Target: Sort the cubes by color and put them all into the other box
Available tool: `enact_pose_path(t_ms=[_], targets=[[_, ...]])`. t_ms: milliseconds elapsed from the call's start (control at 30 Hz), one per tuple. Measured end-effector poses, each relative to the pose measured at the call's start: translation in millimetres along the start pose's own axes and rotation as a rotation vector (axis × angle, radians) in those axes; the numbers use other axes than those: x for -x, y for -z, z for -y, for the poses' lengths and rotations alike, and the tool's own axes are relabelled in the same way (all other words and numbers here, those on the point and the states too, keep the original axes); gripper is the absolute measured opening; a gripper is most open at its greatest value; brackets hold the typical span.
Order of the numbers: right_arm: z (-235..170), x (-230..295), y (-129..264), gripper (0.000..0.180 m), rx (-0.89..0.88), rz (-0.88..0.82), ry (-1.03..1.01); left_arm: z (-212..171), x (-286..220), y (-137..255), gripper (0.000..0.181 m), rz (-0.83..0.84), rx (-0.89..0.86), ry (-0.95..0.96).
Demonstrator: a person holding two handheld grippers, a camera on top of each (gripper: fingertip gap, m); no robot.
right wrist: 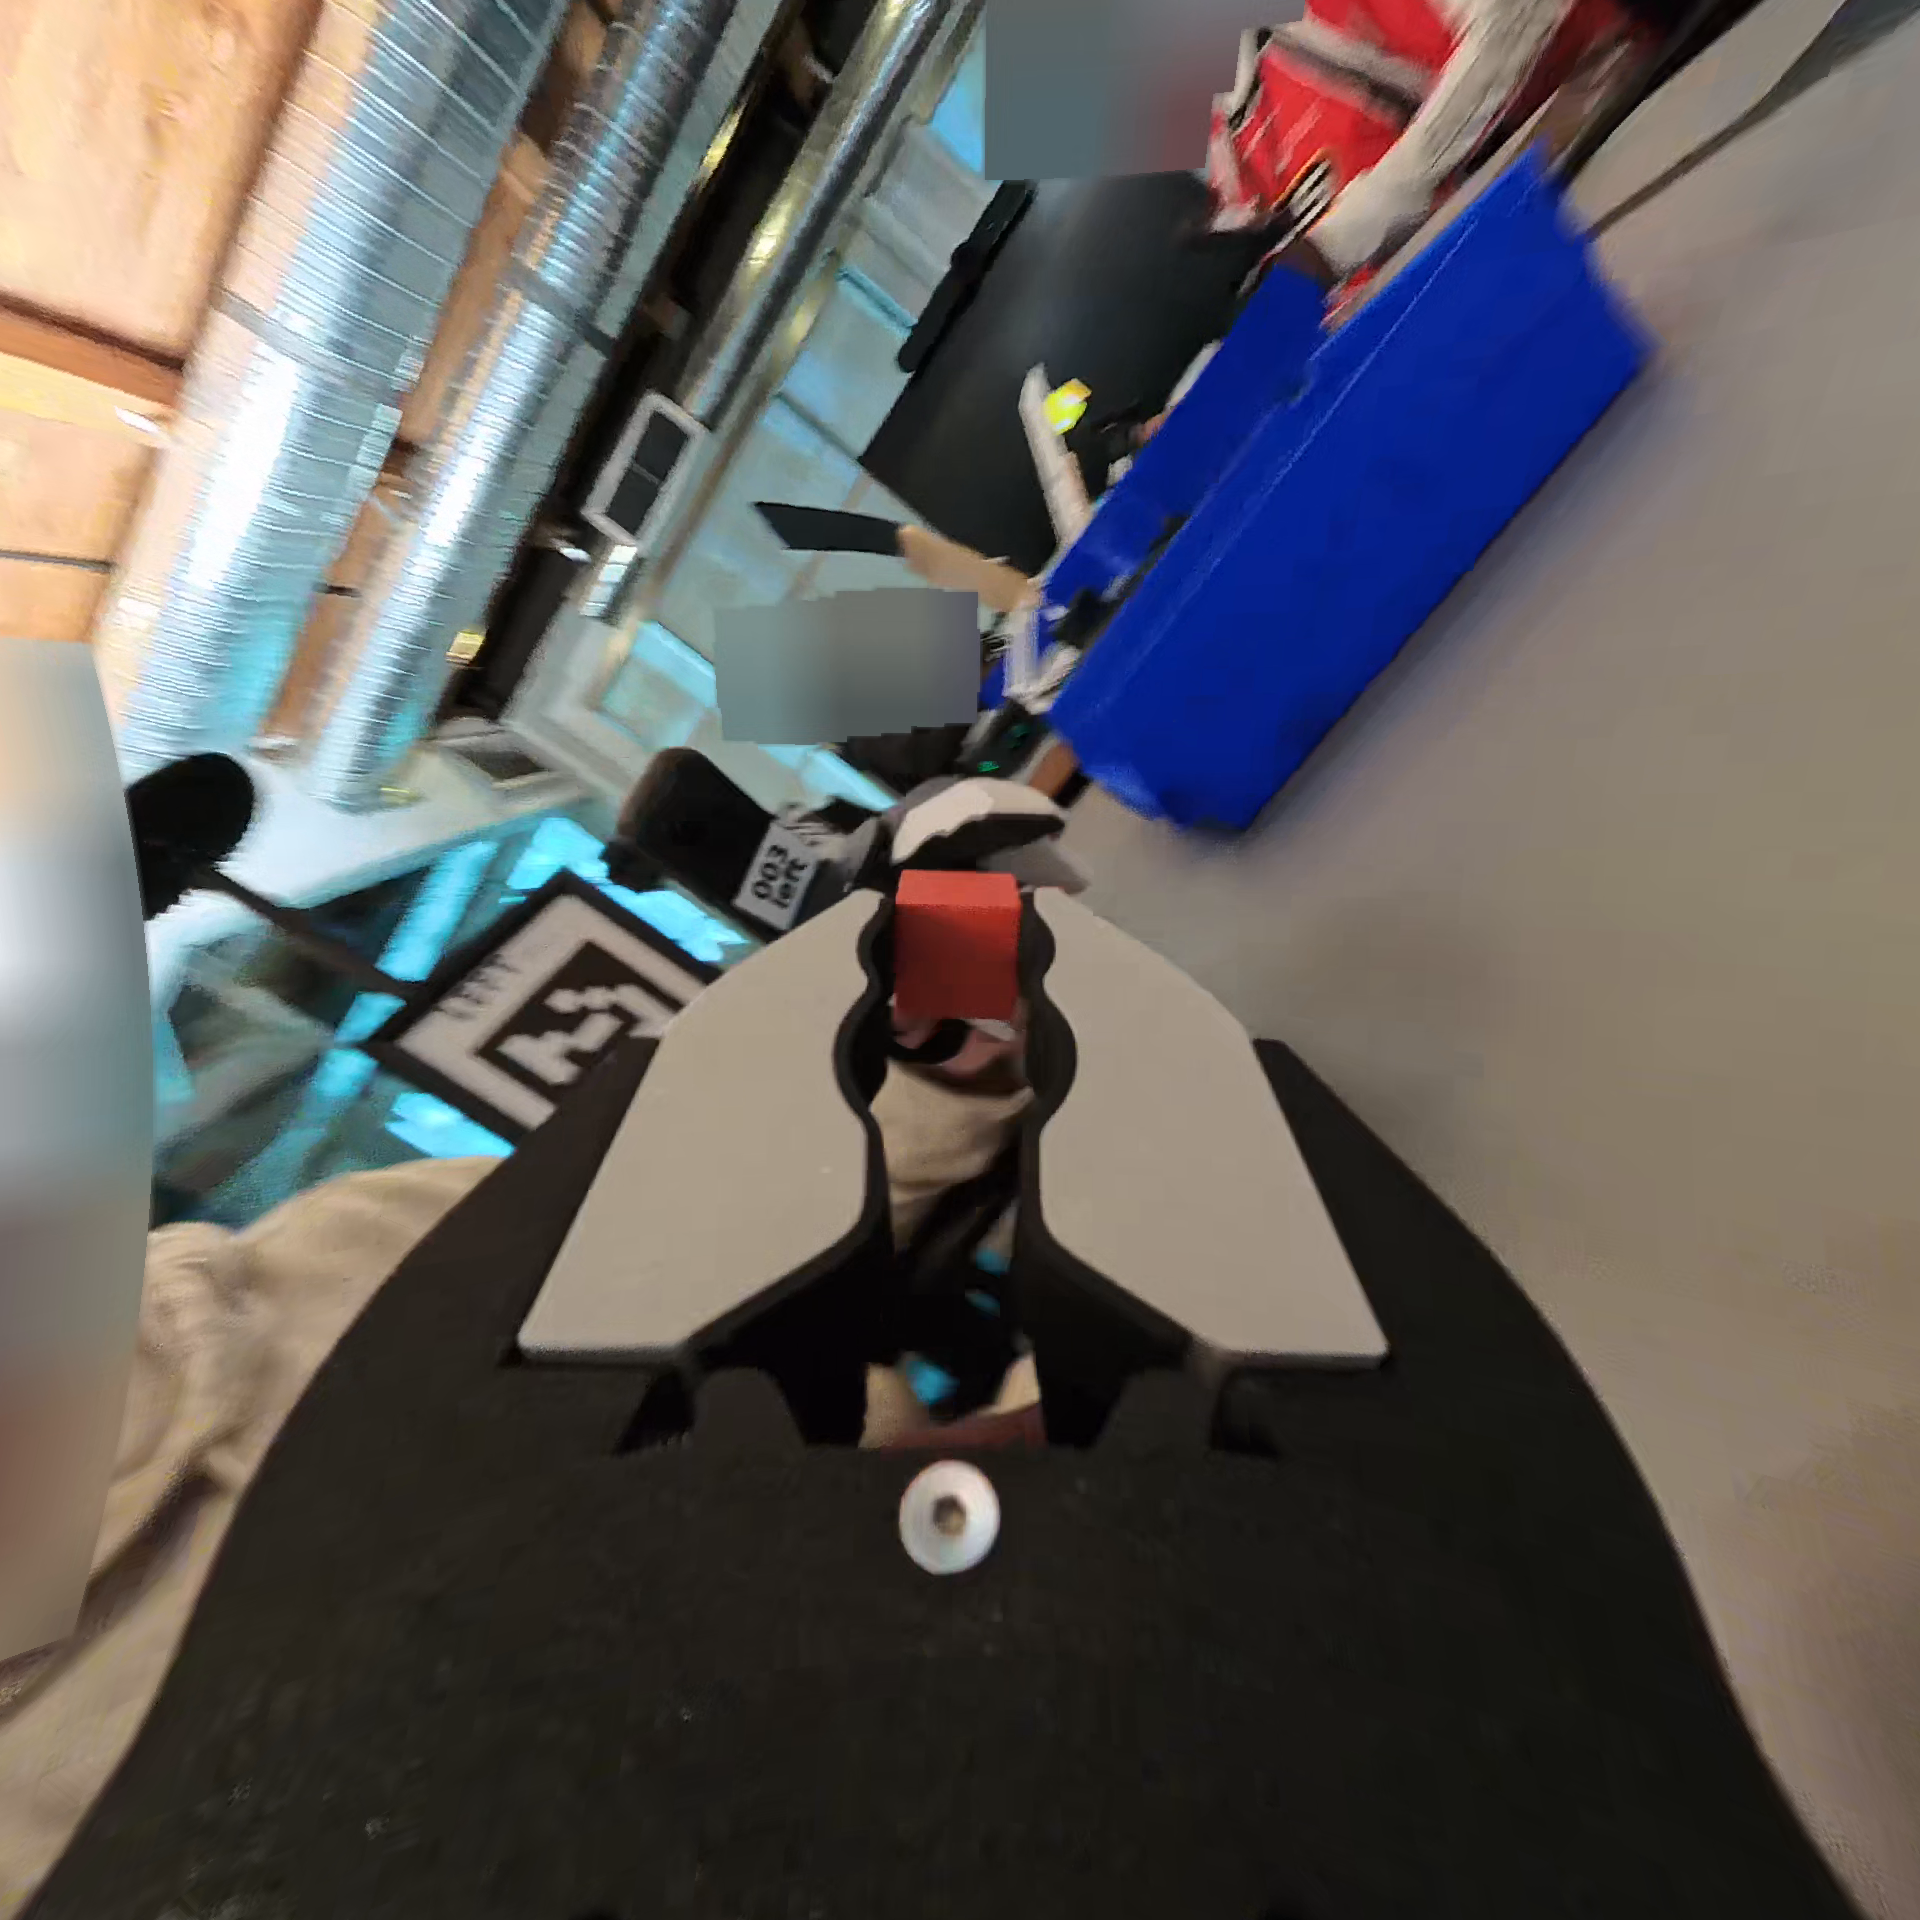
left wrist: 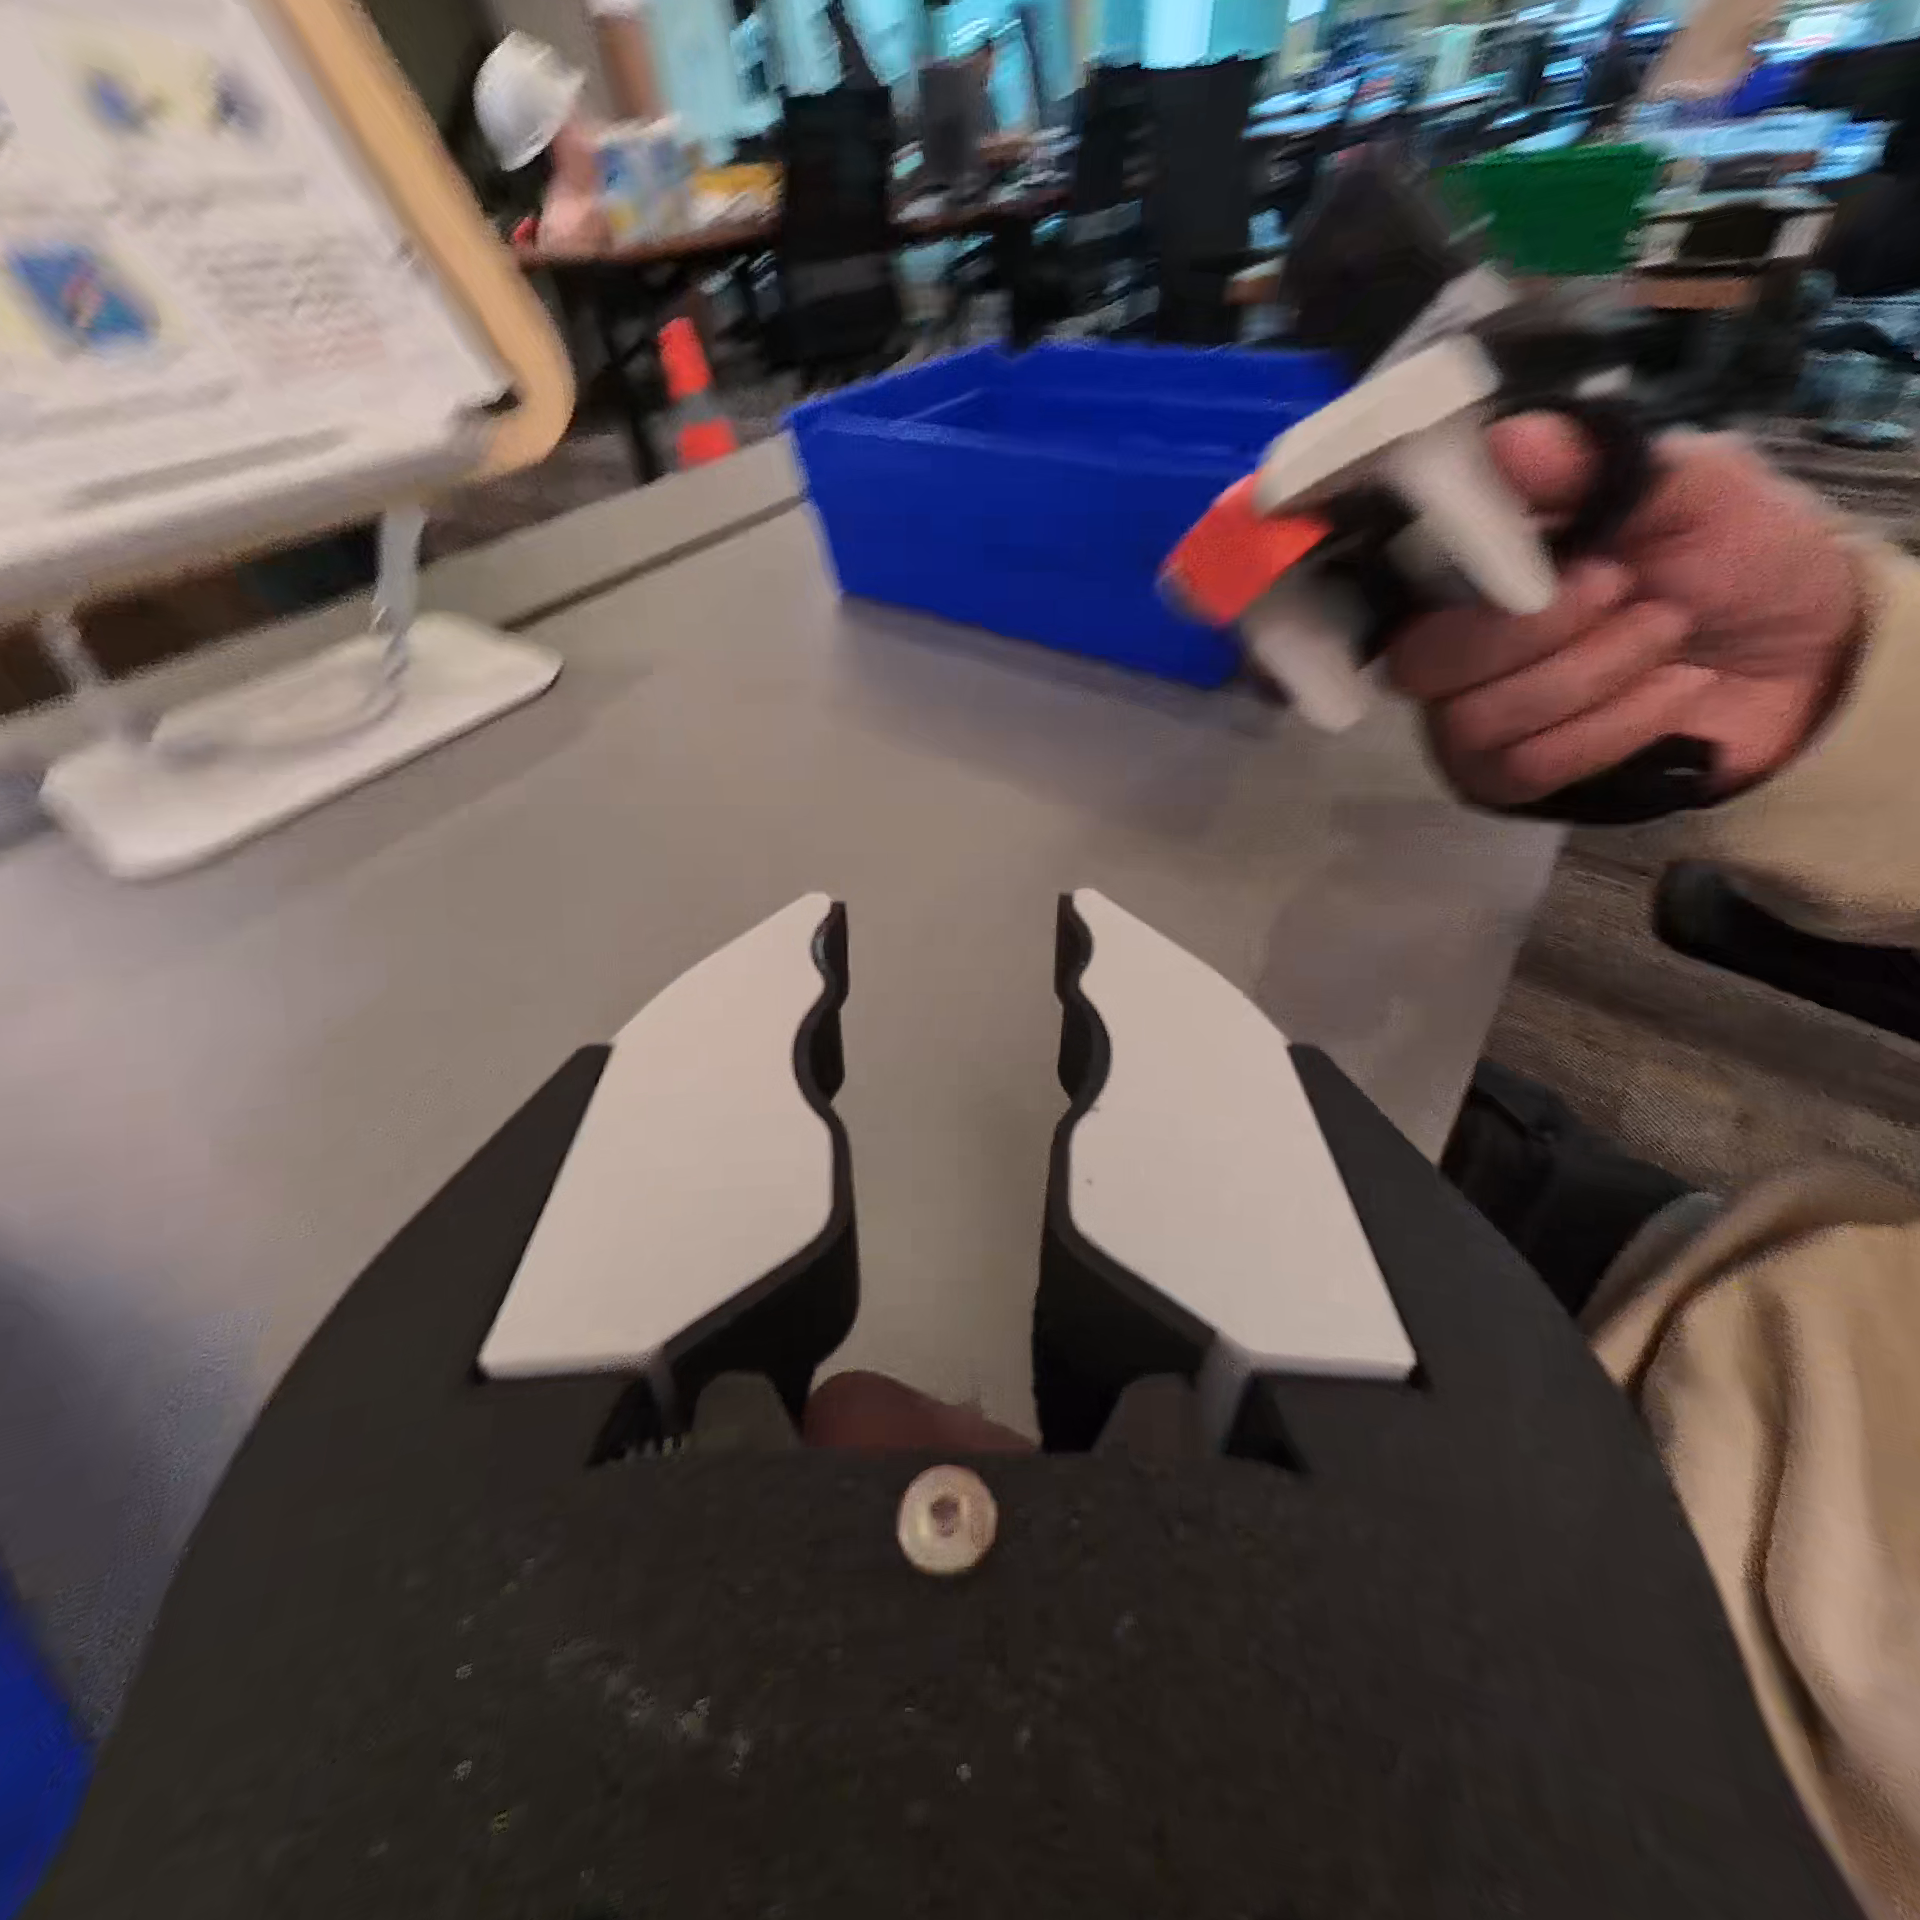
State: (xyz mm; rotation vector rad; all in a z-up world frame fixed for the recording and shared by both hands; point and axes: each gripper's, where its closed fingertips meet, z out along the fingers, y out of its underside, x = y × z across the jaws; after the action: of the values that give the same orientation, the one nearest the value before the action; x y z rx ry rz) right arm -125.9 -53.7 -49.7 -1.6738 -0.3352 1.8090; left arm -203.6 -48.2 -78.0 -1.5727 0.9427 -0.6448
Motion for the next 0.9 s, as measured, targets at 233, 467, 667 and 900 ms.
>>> enact_pose_path(t_ms=[233,467,667,900], targets=[[61.3,-11.4,81.0,0.022,-0.114,-0.506,0.473,-45.5,24.0,26.5,0.033,0.176,0.094,0.107],[216.1,-129.7,204.1,0.022,0.035,-1.211,0.57,-45.1,22.7,24.9,0.033,0.171,0.101,0.102],[241.9,-245.5,210.8,0.023,0.206,-1.221,0.234,-40.0,14.4,26.8,0.033,0.184,0.099,0.004],[225.9,-285.8,183.6,0.022,0.377,-1.252,0.21,-46.5,10.4,27.8,0.033,0.189,0.125,-0.048]])
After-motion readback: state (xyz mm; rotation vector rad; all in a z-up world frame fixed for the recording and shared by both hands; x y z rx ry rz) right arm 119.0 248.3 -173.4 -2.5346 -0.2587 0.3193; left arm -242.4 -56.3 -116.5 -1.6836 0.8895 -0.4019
